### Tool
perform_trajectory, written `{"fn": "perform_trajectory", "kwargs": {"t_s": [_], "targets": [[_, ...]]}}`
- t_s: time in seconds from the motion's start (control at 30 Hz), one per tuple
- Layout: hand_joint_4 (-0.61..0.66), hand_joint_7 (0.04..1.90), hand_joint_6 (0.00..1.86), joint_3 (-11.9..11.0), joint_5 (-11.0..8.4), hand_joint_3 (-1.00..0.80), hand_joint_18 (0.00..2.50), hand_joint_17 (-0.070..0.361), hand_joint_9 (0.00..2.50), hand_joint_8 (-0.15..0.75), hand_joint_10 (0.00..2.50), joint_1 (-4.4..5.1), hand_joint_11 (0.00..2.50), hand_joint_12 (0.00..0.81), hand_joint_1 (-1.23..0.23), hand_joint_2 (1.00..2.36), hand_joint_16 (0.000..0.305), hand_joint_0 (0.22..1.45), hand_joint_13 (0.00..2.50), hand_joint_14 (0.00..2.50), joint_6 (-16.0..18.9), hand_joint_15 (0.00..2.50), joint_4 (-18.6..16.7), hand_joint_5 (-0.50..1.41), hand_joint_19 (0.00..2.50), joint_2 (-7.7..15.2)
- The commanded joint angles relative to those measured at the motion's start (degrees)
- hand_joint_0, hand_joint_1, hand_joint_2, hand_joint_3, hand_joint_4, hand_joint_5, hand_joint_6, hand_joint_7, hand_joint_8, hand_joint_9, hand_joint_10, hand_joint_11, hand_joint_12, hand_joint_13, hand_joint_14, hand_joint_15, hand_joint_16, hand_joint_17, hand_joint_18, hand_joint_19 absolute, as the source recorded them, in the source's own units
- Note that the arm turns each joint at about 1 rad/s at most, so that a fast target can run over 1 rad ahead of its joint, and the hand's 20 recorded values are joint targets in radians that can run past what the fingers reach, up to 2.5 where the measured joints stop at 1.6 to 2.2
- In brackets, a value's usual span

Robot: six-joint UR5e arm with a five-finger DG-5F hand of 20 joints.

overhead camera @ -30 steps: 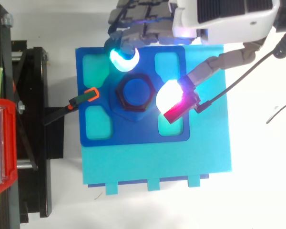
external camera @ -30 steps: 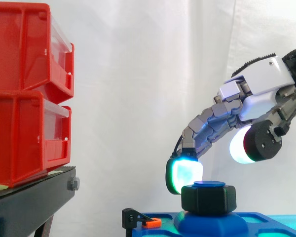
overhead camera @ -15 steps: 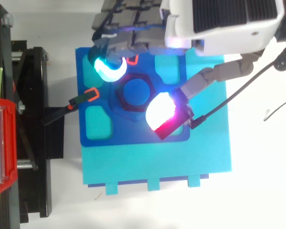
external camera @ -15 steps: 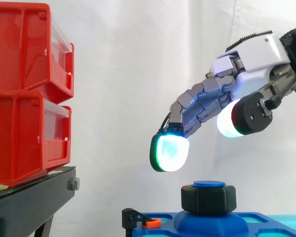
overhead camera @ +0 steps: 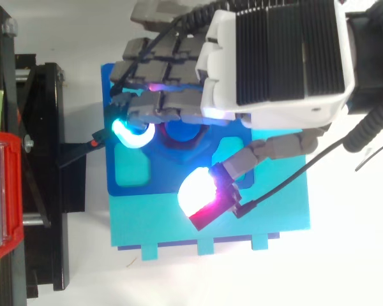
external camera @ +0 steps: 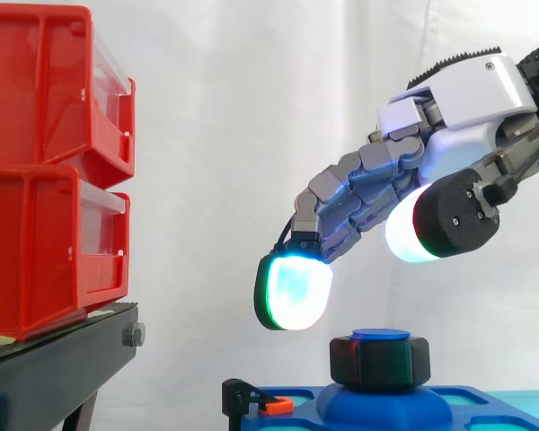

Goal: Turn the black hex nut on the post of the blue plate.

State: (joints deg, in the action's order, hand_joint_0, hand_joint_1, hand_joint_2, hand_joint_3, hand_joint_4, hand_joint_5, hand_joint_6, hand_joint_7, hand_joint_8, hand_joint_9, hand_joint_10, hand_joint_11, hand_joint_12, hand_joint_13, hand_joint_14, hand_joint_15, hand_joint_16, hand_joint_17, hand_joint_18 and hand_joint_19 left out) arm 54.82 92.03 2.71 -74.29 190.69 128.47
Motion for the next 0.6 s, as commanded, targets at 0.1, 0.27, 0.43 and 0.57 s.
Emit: {"fn": "perform_trajectory", "kwargs": {"t_s": [0.1, 0.27, 0.43, 0.57], "targets": [[0.22, 0.79, 0.5, 0.03, -0.71, -0.5, 0.12, 0.127, 0.38, 0.26, 0.0, 0.36, 0.0, 0.38, -0.4, 1.0, 0.056, 0.46, 0.31, 0.0, -0.07, 0.0, 0.74, -0.19, 0.0, 0.03], [0.22, 0.79, 0.5, 0.03, -0.71, -0.5, 0.12, 0.127, 0.38, 0.261, 0.0, 0.36, 0.0, 0.38, -0.4, 1.0, 0.057, 0.46, 0.31, 0.0, -0.24, 0.0, 1.61, -0.19, 0.0, -0.06], [0.22, 0.79, 0.5, 0.03, -0.45, -0.5, 0.12, 0.127, 0.38, 0.26, 0.0, -0.25, 0.0, 0.38, -0.4, 1.0, 0.057, 0.46, 0.31, 0.0, -0.68, 0.0, 2.85, -0.19, 0.0, -0.06], [0.22, 0.79, 0.5, 0.03, -0.36, -0.5, 0.12, 0.127, 0.37, 0.26, 0.0, -0.51, 0.0, 0.379, -0.4, 1.0, 0.057, 0.47, 0.31, 0.0, -0.68, 0.0, 3.28, -0.19, 0.0, -0.06]]}}
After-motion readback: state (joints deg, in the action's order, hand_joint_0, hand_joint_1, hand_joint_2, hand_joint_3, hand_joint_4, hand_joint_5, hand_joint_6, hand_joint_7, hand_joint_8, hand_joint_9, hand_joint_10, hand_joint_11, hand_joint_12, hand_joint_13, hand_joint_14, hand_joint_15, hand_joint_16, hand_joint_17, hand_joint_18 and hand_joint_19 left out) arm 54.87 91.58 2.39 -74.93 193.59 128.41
